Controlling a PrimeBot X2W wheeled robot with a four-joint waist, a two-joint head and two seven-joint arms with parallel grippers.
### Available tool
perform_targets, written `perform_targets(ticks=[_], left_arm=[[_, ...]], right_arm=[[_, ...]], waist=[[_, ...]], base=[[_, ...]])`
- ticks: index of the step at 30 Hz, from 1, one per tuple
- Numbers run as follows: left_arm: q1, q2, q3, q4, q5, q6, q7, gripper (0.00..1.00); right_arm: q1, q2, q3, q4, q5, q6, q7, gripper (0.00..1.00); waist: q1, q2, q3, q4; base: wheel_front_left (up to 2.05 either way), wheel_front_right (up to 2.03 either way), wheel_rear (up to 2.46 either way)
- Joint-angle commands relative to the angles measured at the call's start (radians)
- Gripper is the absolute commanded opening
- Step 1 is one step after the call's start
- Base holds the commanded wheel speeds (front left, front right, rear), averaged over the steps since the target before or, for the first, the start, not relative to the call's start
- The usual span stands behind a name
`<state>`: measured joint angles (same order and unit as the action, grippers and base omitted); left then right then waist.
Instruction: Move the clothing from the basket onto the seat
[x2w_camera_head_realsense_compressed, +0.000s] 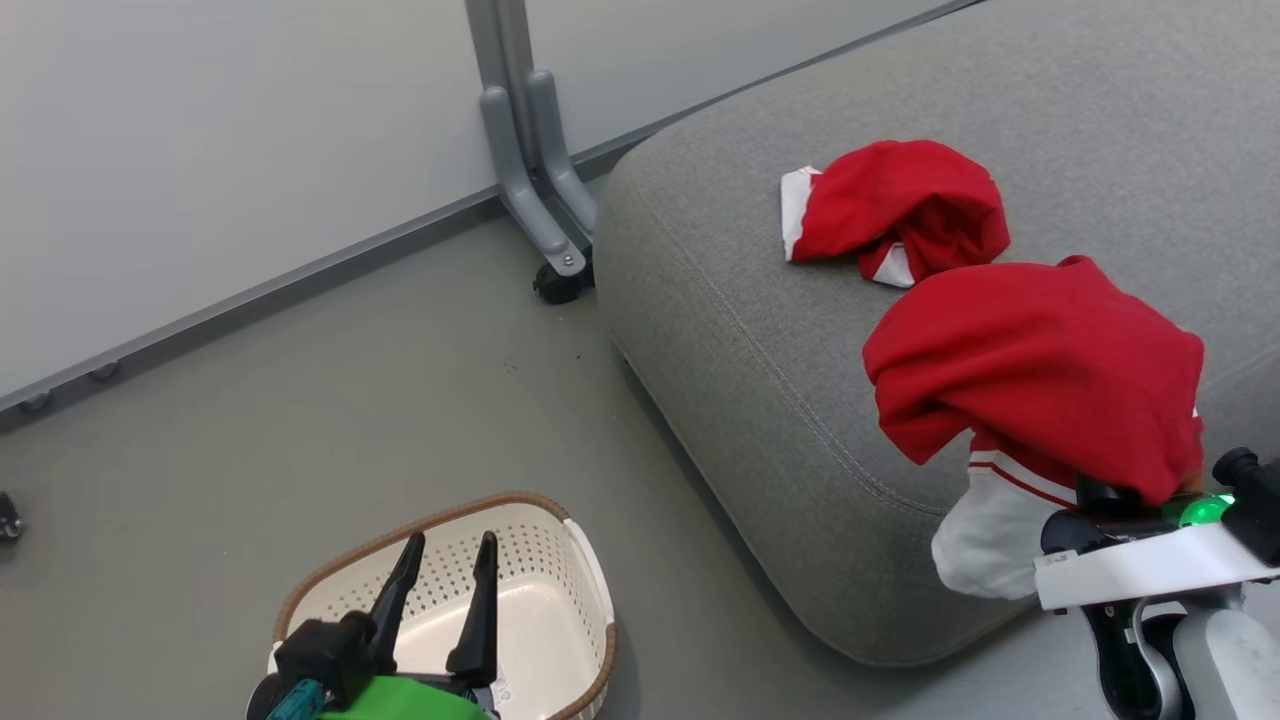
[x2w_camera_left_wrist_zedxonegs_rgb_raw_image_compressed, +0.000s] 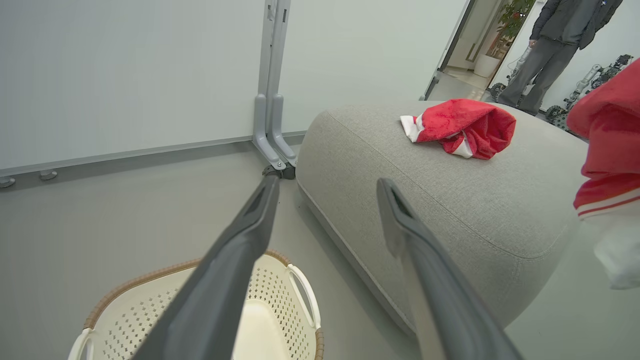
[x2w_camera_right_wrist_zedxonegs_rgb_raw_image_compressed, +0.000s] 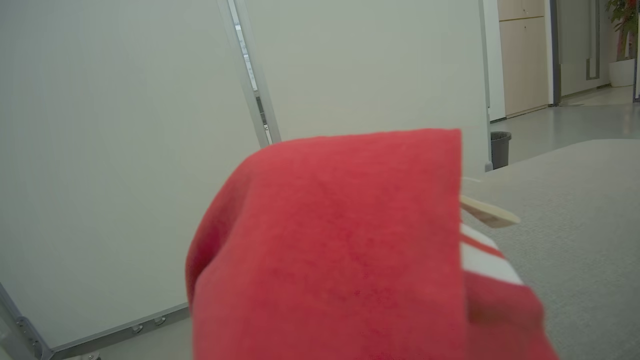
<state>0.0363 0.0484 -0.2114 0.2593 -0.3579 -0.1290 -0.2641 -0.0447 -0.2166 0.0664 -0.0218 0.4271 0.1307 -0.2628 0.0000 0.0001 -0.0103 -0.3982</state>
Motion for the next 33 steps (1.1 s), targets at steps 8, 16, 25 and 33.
perform_targets(ticks=[8,16,25,33], left_arm=[[-0.092,0.005,-0.065,0.037,0.017,-0.002,0.0,1.0],[-0.119,0.008,-0.099,0.052,0.014,-0.002,0.0,1.0],[-0.1,0.012,-0.092,0.047,0.017,-0.002,0.0,1.0],[-0.072,0.011,-0.076,0.02,0.036,-0.002,0.0,1.0]], right_arm=[[0.036,0.041,-0.085,-0.043,-0.022,0.0,-0.003,0.0],[0.048,0.061,-0.113,-0.062,-0.031,0.0,-0.003,0.0],[0.034,0.056,-0.103,-0.053,-0.032,0.0,-0.003,0.0],[-0.049,0.005,-0.065,-0.038,-0.019,0.0,-0.003,0.0]], waist=[[0.0,-0.0001,0.088,-0.087],[0.0,-0.0001,0.103,-0.097],[0.0,-0.0001,0.107,-0.097],[0.0,-0.0001,0.137,-0.108]], base=[[0.0,0.0,0.0],[0.0,0.0,0.0],[0.0,0.0,0.0],[0.0,0.0,0.0]])
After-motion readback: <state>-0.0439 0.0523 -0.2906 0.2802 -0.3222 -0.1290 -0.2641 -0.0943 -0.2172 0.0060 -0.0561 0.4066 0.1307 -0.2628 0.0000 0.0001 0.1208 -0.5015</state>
